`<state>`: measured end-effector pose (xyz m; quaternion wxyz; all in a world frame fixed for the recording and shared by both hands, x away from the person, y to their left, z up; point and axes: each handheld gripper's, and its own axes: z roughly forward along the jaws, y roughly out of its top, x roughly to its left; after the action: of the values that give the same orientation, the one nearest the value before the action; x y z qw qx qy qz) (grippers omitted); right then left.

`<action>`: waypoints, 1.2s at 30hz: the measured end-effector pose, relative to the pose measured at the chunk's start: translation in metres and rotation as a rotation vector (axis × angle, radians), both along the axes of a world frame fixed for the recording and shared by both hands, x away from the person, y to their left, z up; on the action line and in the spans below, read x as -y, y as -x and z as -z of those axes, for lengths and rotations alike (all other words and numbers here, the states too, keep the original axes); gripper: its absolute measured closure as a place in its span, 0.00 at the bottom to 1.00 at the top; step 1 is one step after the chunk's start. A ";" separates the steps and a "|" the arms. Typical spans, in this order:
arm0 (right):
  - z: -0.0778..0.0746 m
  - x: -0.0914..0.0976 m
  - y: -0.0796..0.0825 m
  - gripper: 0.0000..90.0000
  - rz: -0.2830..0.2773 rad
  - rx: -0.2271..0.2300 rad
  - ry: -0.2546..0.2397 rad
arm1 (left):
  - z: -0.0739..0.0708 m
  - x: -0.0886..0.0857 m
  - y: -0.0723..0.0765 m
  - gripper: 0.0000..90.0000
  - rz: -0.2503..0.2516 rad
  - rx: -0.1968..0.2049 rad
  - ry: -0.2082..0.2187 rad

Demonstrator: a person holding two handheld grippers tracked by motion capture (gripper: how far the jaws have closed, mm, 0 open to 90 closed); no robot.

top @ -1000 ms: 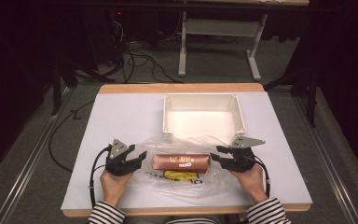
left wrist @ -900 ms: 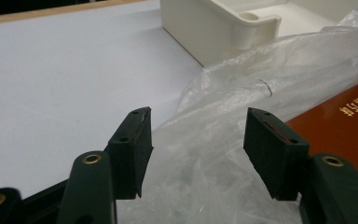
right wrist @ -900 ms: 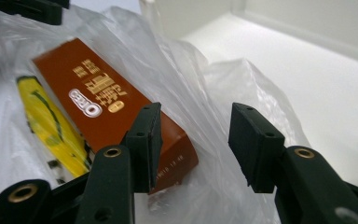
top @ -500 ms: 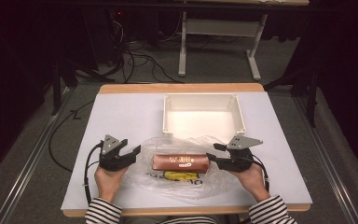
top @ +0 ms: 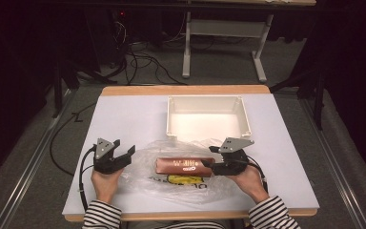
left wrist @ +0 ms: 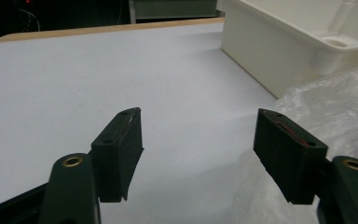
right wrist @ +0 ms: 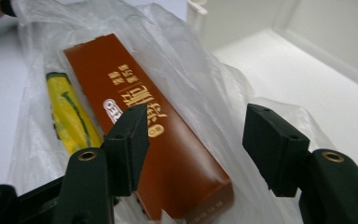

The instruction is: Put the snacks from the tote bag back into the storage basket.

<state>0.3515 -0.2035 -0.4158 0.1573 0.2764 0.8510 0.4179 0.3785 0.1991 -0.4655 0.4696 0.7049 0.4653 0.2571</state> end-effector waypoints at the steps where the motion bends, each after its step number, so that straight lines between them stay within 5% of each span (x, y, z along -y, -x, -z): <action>1: 0.000 -0.003 0.000 0.47 -0.013 -0.004 0.003 | 0.003 0.000 -0.001 0.34 -0.006 -0.007 -0.011; 7: 0.007 -0.014 -0.009 0.47 -0.052 -0.066 0.022 | 0.017 0.002 -0.002 0.35 -0.024 -0.022 -0.028; 14: 0.013 -0.019 -0.012 0.40 -0.085 -0.103 0.026 | 0.018 -0.001 -0.002 0.34 -0.028 -0.028 0.004; 21: 0.023 -0.014 -0.013 0.34 -0.101 -0.143 0.022 | 0.018 0.001 -0.001 0.34 -0.017 -0.023 -0.013; 27: 0.026 -0.010 -0.011 0.34 -0.117 -0.149 0.002 | 0.018 0.002 -0.001 0.36 -0.017 -0.019 -0.023; 36: 0.032 -0.007 0.001 0.33 -0.145 -0.150 0.055 | 0.018 0.002 -0.002 0.36 -0.014 -0.023 -0.023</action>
<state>0.3501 -0.1969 -0.4481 0.0702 0.2401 0.8893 0.3828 0.3802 0.1971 -0.4837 0.4545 0.7099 0.4724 0.2576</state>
